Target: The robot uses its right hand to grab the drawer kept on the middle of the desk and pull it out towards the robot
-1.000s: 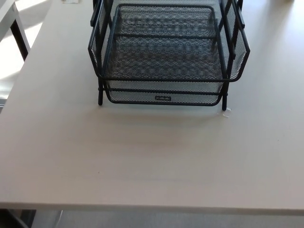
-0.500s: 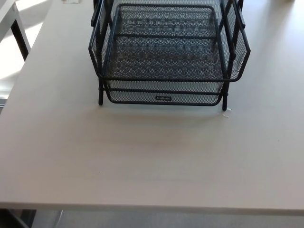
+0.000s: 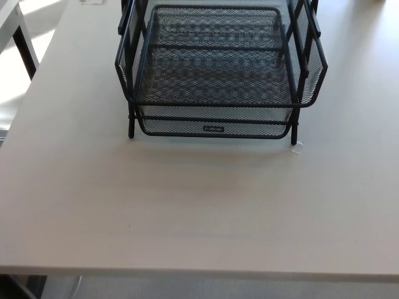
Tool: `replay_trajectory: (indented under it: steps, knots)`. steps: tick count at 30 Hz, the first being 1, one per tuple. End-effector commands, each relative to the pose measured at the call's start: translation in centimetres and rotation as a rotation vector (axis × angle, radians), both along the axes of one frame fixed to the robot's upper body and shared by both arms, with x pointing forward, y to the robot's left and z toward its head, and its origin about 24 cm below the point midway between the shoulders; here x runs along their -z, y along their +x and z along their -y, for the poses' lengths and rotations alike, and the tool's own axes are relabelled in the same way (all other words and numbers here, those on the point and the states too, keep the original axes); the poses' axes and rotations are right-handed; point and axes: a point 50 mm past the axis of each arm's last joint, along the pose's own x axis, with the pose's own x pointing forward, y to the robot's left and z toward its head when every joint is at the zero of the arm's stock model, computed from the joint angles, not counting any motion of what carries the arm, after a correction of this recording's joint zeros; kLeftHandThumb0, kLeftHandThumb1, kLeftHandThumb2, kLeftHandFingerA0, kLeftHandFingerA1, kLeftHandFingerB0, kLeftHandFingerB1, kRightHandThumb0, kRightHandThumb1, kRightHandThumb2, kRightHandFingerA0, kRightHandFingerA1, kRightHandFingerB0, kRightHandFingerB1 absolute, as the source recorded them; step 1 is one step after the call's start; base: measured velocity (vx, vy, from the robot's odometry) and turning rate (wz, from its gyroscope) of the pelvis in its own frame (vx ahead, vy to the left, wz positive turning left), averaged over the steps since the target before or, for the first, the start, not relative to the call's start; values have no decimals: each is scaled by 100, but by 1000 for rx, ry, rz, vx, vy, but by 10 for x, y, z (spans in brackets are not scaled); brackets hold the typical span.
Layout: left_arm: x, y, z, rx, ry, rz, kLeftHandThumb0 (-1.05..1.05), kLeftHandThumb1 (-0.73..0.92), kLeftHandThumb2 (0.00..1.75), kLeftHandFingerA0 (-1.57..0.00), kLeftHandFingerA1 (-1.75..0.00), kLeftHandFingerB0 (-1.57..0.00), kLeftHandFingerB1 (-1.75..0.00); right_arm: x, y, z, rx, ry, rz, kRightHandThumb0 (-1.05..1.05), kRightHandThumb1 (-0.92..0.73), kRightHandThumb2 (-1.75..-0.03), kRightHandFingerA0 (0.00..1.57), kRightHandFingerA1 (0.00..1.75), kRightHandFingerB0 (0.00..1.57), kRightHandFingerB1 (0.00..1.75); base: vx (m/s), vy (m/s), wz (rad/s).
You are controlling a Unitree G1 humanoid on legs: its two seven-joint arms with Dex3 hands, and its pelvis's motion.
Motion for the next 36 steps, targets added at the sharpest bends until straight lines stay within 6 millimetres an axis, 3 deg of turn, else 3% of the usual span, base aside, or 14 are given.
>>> replay_trajectory:
  steps: [1, 2, 3, 9, 15, 16, 17, 18, 19, 21, 24, 28, 32, 36]
  knots:
    - [3, -5, -6, -59, 16, -54, -32, 71, 61, -53, -86, -54, -63, 31, -27, -5, 322, 553, -151, -60, -79, -65, 41, 40, 40, 33, 0, 0, 0]
    - [4, -5, -7, -66, 10, -54, -32, 70, 61, -54, -88, -55, -67, 24, -20, -6, 217, 470, -120, -67, -78, -64, 27, 44, 40, 35, 0, 0, 0]
    - [6, -5, -8, -79, 5, -51, -32, 70, 61, -54, -88, -55, -67, 13, -12, -11, 88, 309, -61, -67, -78, -64, 27, 44, 40, 35, 0, 0, 0]
    - [2, -5, -5, -62, 15, -52, -25, 71, 60, -57, -70, -58, -52, 11, -12, -12, 86, 319, -65, -67, -78, -64, 27, 44, 40, 35, 0, 0, 0]
    - [5, -4, -8, -66, 20, -70, -31, 71, 61, -54, -81, -56, -62, 10, -13, -13, 85, 328, -70, -67, -78, -64, 27, 44, 40, 35, 0, 0, 0]
    - [2, -5, -6, -86, 1, -53, -33, 72, 60, -55, -87, -57, -72, 28, -19, -5, 365, 525, -172, -75, -70, -107, 26, 54, 36, 51, 0, 0, 0]
    - [1, -5, -6, -83, 2, -51, -34, 72, 62, -54, -88, -54, -69, 29, -23, -8, 245, 425, -188, -73, -88, -67, 15, 49, 18, 36, 0, 0, 0]
    - [-1, -4, -3, -73, 20, -57, -33, 72, 61, -53, -88, -55, -69, 12, -12, -10, 81, 330, -104, -64, -76, -63, 27, 38, 43, 33, 0, 0, 0]
    - [-1, -4, -3, -72, 22, -58, -33, 72, 61, -53, -88, -55, -69, 10, -11, -10, 70, 326, -95, -64, -76, -63, 27, 38, 43, 33, 0, 0, 0]
    - [4, -4, -5, -39, 48, -78, -43, 73, 61, -51, -108, -50, -83, 10, -9, -10, 68, 328, -98, -64, -76, -63, 27, 38, 43, 33, 0, 0, 0]
    - [5, -5, -7, -68, 21, -64, -41, 73, 61, -51, -105, -51, -80, 10, -9, -10, 67, 330, -99, -64, -76, -63, 27, 38, 43, 33, 0, 0, 0]
    - [0, -7, -2, -84, 0, -54, -30, 72, 61, -53, -86, -54, -61, 9, -10, -10, 66, 329, -103, -64, -76, -63, 27, 38, 43, 33, 0, 0, 0]
    - [5, -6, -6, -61, 30, -65, -42, 73, 61, -51, -106, -51, -80, 9, -10, -10, 66, 330, -103, -64, -76, -63, 27, 38, 43, 33, 0, 0, 0]
    - [6, -7, -8, -77, 13, -64, -40, 73, 62, -51, -103, -52, -77, 9, -10, -10, 66, 330, -104, -64, -76, -63, 27, 38, 43, 33, 0, 0, 0]
